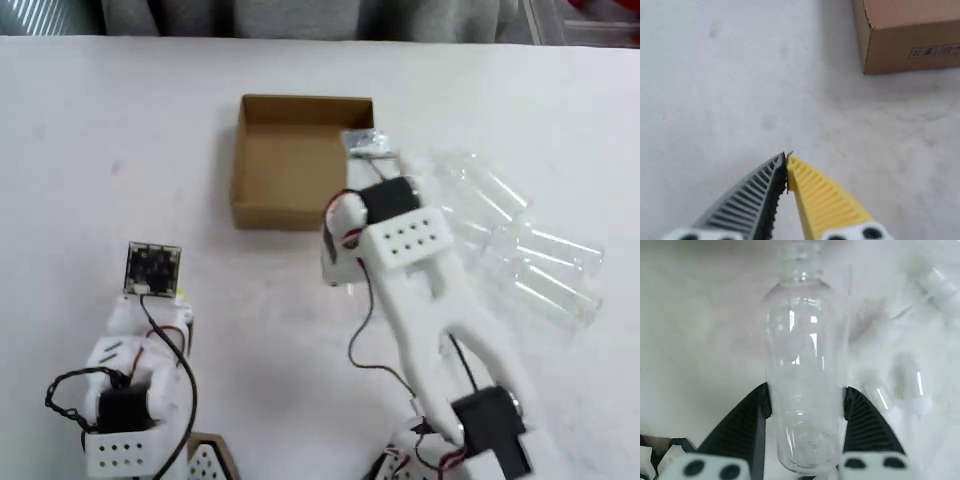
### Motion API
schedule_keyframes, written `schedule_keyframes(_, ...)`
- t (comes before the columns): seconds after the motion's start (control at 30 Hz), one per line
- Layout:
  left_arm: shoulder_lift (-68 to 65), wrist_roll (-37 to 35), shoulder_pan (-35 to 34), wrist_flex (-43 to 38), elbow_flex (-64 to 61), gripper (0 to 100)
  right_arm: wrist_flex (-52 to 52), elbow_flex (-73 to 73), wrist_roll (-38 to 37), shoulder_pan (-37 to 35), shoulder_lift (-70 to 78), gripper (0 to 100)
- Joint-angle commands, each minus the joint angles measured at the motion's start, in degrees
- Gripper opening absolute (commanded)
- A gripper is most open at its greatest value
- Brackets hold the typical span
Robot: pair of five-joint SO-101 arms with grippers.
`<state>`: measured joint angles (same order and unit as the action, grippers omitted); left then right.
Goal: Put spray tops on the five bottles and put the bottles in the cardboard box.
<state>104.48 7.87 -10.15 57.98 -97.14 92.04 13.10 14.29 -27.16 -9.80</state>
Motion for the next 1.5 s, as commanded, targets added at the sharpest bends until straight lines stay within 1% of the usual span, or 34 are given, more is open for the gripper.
schedule_keyframes(0.0,0.3,0.4,-0.4,0.8,0.2,3,-5.1,0.4,0.9,-4.2,5.8,4.0)
schedule_keyframes(0.2,0.3,0.4,-0.4,0.5,0.2,3,-13.8,0.6,1.5,-11.8,14.0,3.8)
schedule_keyframes(0.27,0.3,0.4,-0.4,0.5,0.2,3,-16.2,0.6,4.5,-12.4,15.7,4.1)
schedule_keyframes(0.33,0.3,0.4,-0.4,0.5,0.2,3,-17.2,0.4,5.5,-12.4,16.6,4.3)
schedule_keyframes(0.43,0.3,0.4,-0.4,0.5,0.2,3,-17.3,0.0,4.3,-12.3,17.3,6.7)
schedule_keyframes(0.6,0.3,0.5,-0.2,0.5,0.2,3,-17.0,0.3,4.0,-13.5,17.3,22.1)
schedule_keyframes(0.67,0.3,0.5,-0.1,0.5,0.2,3,-16.4,0.1,3.8,-14.4,16.9,23.1)
schedule_keyframes(0.83,0.3,0.5,-0.1,0.5,0.2,3,-13.2,-1.9,-0.1,-15.3,16.0,23.3)
schedule_keyframes(1.03,0.3,0.5,-0.1,0.5,0.2,3,-8.7,-5.1,-6.3,-15.0,15.6,25.5)
schedule_keyframes(1.13,0.3,0.5,-0.1,0.7,0.2,3,-3.4,-7.8,-10.5,-13.4,13.6,26.9)
schedule_keyframes(1.27,0.3,0.5,-0.1,0.8,0.2,3,2.0,-7.6,-11.4,-8.0,5.0,25.2)
schedule_keyframes(1.33,0.3,0.5,0.0,0.8,0.2,3,1.9,-4.2,-11.7,-3.7,-0.9,22.1)
schedule_keyframes(1.47,0.3,0.4,0.0,0.5,0.2,3,-2.7,6.0,-15.2,4.1,-13.0,14.9)
